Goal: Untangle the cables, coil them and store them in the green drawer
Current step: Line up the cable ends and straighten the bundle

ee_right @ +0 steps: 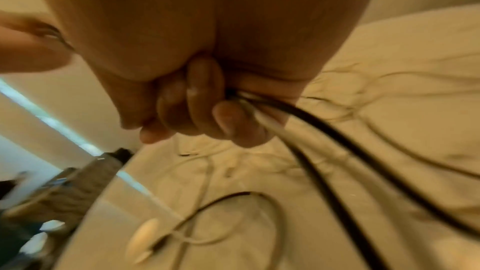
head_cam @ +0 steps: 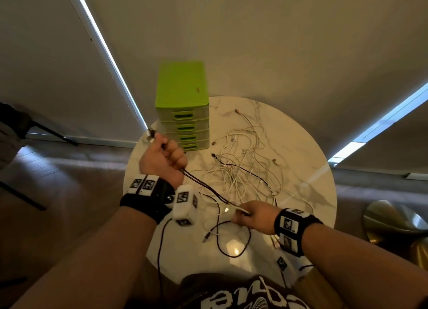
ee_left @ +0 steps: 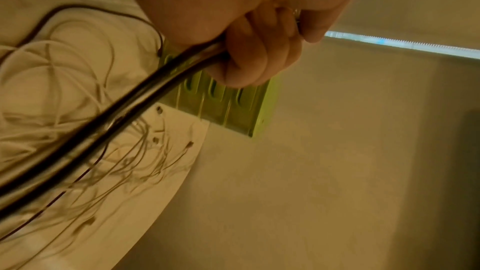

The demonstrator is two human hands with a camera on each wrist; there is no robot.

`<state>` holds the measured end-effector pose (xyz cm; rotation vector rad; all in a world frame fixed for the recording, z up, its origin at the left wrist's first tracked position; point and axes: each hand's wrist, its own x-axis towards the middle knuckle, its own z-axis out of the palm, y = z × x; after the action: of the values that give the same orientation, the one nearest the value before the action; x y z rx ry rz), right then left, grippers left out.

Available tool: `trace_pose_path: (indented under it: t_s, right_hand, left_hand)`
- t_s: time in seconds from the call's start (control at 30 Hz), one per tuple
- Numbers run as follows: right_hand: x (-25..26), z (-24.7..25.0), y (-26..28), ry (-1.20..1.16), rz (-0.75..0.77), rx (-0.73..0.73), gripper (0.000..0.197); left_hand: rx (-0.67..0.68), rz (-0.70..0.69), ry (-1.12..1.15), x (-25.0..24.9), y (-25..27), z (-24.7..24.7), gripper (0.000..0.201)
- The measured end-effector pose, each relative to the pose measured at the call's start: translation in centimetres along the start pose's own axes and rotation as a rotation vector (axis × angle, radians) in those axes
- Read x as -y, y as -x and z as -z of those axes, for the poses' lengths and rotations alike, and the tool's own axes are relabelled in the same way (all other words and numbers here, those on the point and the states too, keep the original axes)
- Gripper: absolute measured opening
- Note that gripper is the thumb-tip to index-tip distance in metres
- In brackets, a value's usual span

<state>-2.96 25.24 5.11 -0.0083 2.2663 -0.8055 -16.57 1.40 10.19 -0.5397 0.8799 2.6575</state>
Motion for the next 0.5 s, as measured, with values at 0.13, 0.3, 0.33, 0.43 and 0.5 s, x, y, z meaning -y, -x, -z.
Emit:
trace_pose_path:
  t_s: [0.13, 0.3, 0.33, 0.43, 0.5]
  right_hand:
    - [-6.2, 1.8, 1.2, 0.077, -0.24, -0.116, 0.039]
    - [-7.5, 4.0, 1.9, 0.101, -0.348, -0.275, 0.045]
    - [-6.9, 4.5, 1.7, 0.073, -0.328, -0.289, 0.047]
    - [-3.6, 5.4, 1.6, 0.038, -0.19, -0.27, 0.047]
    - [-1.1, 5.7, 1.7, 0.037, -0.075, -0.255, 0.043]
  left_hand:
    - [-0.08, -0.051, 0.008, -3.1, -0.7, 2.0, 0.036]
    - [-0.216, -0.155, -0.145, -2.3, -1.1, 2.6, 0.038]
    - [-0.214, -0.173, -0.259, -1.5, -1.0, 2.3, 0.036]
    - [0.005, -0.176, -0.807, 1.5, 0.3, 0.3, 0.016]
    - [0.257, -0.131, -1.211, 3.7, 1.5, -1.3, 0.032]
